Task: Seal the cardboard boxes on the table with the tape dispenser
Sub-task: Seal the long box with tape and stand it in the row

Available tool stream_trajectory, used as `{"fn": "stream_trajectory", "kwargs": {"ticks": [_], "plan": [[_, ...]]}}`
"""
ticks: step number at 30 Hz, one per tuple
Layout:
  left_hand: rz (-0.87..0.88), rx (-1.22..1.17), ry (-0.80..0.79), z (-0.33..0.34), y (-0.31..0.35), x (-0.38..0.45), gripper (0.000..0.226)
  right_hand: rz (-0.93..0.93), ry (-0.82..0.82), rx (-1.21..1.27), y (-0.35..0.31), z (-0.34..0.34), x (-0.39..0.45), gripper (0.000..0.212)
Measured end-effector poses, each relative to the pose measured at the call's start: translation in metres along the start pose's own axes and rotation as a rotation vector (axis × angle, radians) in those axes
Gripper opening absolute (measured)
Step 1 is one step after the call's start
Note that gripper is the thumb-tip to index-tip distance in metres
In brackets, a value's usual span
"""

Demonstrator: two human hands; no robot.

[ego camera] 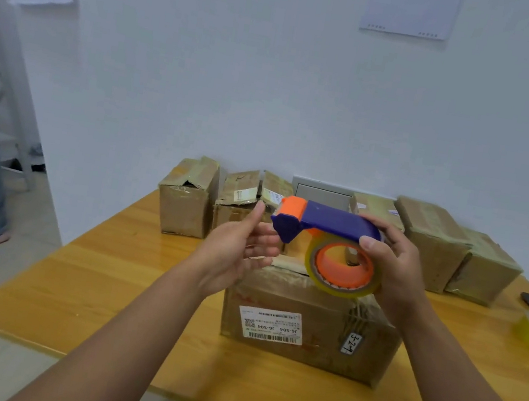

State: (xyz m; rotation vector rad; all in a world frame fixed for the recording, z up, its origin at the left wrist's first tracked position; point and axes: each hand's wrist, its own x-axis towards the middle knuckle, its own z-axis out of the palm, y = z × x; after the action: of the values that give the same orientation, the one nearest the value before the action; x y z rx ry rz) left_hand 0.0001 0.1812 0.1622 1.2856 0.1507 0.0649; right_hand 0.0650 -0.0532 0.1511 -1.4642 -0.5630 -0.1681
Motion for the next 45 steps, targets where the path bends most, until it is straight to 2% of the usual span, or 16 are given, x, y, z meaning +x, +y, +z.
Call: {"fn": "stream_trajectory", "kwargs": {"ticks": [5, 9, 21, 24, 27, 33, 40, 45], "plan": [[-0.016, -0.218, -0.107, 0.002, -0.003, 0.001, 0.029, 0.027, -0.034, 0.021, 0.005, -0.001, 0.000, 0.067], [-0.031, -0.226, -0.152, -0.001, -0.005, 0.001, 0.018, 0.049, -0.063, 0.050, 0.006, -0.003, -0.001, 0.068], [0.004, -0.130, 0.017, 0.002, -0.011, 0.002, 0.011, 0.052, -0.137, 0.100, 0.004, 0.002, 0.001, 0.060], [0.088, -0.006, 0.055, -0.002, -0.012, 0.005, 0.008, 0.030, -0.147, 0.032, 0.002, 0.000, 0.003, 0.055], [0.188, 0.154, 0.095, -0.007, -0.012, 0.007, 0.008, 0.022, -0.159, -0.066, -0.002, -0.002, 0.008, 0.060], [0.268, 0.217, 0.176, -0.030, -0.018, 0.012, 0.016, 0.000, -0.180, -0.224, -0.013, -0.010, 0.012, 0.063], [0.145, 0.141, 0.239, -0.065, -0.026, 0.015, 0.015, 0.000, -0.176, -0.349, -0.020, -0.022, 0.016, 0.060], [-0.042, -0.010, 0.242, -0.066, -0.030, 0.017, 0.011, 0.014, -0.178, -0.393, -0.018, -0.019, 0.018, 0.038]]}}
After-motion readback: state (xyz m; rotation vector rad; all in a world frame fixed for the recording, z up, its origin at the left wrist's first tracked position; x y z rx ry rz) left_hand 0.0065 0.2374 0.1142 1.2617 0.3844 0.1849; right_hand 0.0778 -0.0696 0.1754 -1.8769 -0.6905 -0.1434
